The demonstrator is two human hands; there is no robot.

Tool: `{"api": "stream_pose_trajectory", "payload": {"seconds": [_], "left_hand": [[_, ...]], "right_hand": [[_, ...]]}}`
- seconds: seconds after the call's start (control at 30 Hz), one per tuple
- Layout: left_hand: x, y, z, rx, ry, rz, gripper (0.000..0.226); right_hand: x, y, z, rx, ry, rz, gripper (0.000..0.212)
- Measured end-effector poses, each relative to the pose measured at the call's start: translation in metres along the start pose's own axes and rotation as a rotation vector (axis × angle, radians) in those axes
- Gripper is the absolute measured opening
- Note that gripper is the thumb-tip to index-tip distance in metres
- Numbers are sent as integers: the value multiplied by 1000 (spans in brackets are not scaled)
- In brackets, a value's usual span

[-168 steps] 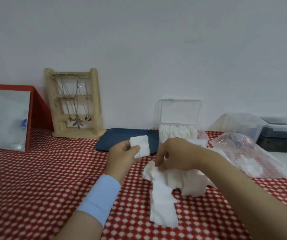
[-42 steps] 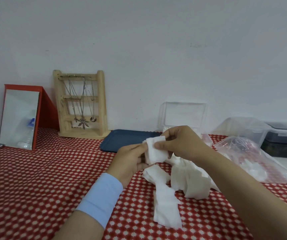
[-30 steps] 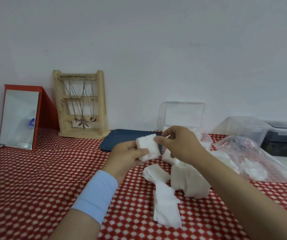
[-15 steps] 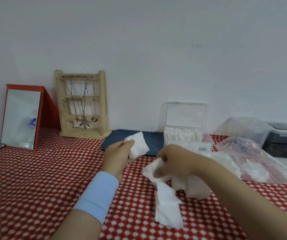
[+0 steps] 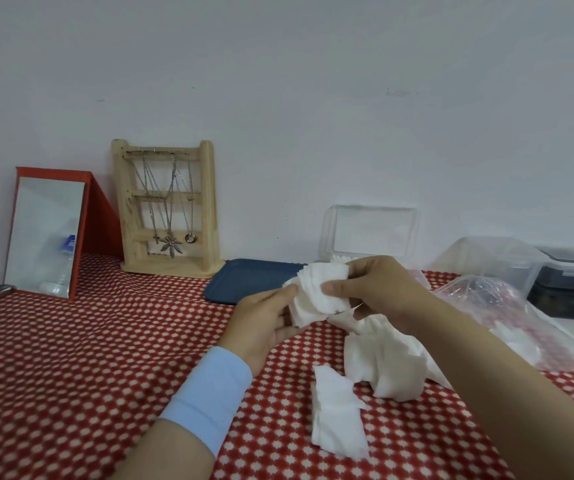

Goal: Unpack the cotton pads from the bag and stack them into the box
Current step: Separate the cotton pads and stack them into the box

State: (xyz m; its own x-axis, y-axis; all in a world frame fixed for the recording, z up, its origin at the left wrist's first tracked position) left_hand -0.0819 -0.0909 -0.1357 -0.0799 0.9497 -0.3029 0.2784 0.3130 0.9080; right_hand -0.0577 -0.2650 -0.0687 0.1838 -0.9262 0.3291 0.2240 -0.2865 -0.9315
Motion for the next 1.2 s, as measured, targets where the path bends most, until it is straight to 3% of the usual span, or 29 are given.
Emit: {"api": "stream_pose_trajectory", "payload": {"seconds": [0.2, 0.33, 0.4, 0.5, 0.67, 0.77, 0.83, 0.9, 1.03, 1.13, 1.2], "left_hand": [[-5, 2, -2, -13, -30, 51, 26], [-11, 5, -5, -5, -78, 65, 45], [-15, 9, -9, -60, -120, 219, 51], [-17, 12, -13, -87, -166, 299, 33], [-21, 12, -11, -41, -210, 237, 40], [-24, 17, -6, -49, -163, 284, 51], [-29, 28, -2, -113, -127, 466, 58], [-43, 40, 0, -162, -128, 622, 57], [-79, 70, 20, -256, -74, 605, 45], [-108, 89, 50, -386, 18, 833, 31], [-137, 90, 69, -438, -34, 1020, 23]], "right_hand": [[-9, -6, 0, 53, -10, -150, 19], [-7, -5, 4, 93, 50, -256, 27], [-4, -8, 3, 122, 67, -276, 38], [-9, -7, 2, 111, -49, -256, 61], [-12, -9, -7, 86, -241, -112, 25], [-7, -5, -8, 41, -297, -133, 24], [2, -1, -8, 8, -298, -167, 24], [15, -1, -7, -3, -261, -172, 22], [72, -6, 12, -23, -33, -157, 20], [129, -6, 32, -49, 183, -219, 25], [156, -1, 43, -81, 266, -262, 22]]}}
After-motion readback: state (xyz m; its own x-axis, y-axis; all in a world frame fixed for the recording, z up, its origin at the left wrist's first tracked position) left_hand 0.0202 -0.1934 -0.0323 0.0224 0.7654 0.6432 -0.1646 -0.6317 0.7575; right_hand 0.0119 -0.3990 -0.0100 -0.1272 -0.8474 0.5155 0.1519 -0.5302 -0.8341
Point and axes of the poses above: each hand's wrist, its own z-axis towards the middle knuckle, its own x-axis out of the back of the hand, y = z × x, the point moved 8 cm from there along z, towards the middle knuckle, and after that the axes turned 8 degrees about x, right-handed, at the moved point
